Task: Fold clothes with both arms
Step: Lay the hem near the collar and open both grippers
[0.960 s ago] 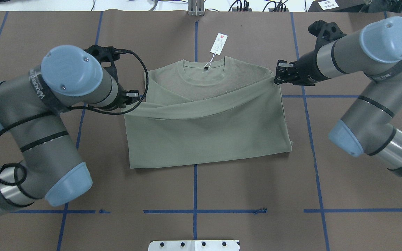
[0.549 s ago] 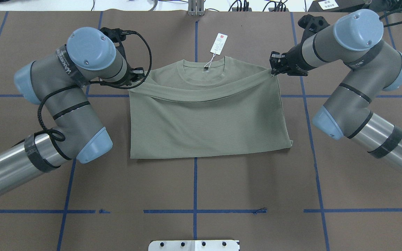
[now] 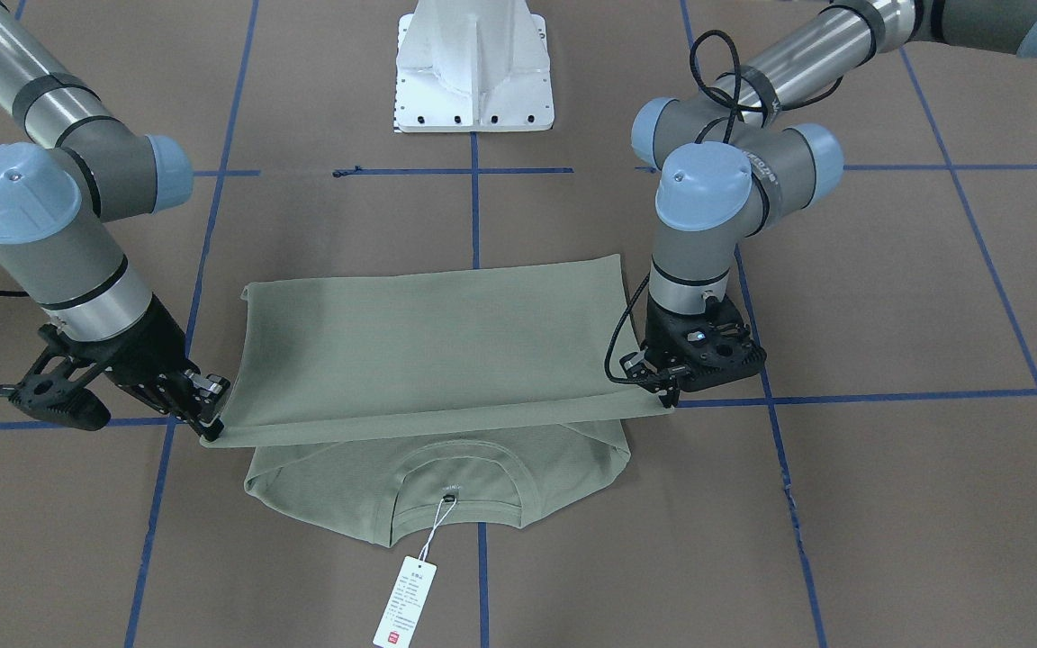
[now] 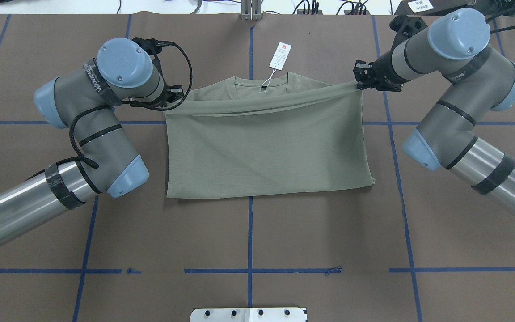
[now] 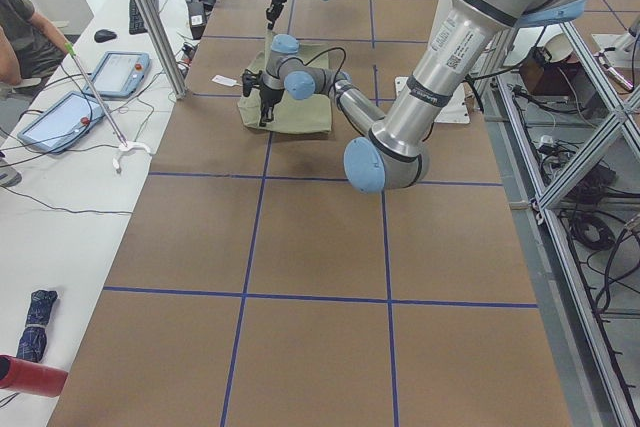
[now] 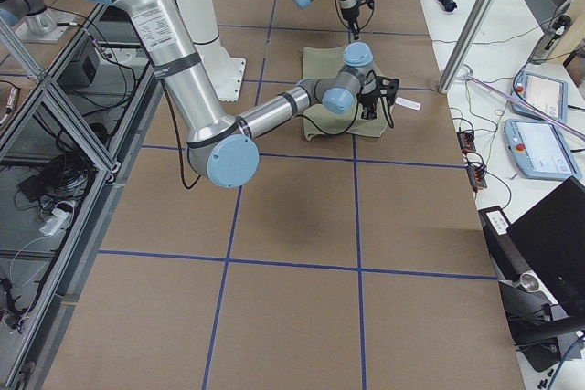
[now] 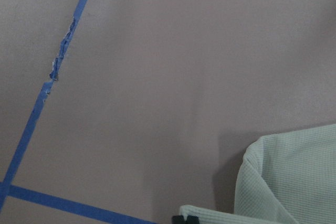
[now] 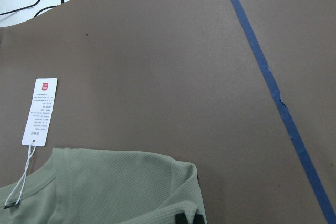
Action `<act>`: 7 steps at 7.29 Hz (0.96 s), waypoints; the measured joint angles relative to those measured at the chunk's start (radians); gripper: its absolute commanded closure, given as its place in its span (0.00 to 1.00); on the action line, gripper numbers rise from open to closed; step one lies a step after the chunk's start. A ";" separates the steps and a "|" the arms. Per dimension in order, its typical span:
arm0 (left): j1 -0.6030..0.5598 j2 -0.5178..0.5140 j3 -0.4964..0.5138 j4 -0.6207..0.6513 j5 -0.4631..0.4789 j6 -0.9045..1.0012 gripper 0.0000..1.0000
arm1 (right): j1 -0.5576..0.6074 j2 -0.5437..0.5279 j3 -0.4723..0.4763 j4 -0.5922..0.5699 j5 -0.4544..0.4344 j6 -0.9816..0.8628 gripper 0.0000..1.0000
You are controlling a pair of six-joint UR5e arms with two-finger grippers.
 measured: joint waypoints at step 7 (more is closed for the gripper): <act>-0.020 -0.114 0.173 -0.060 -0.001 -0.008 0.43 | 0.000 0.137 -0.142 0.002 -0.007 -0.001 0.30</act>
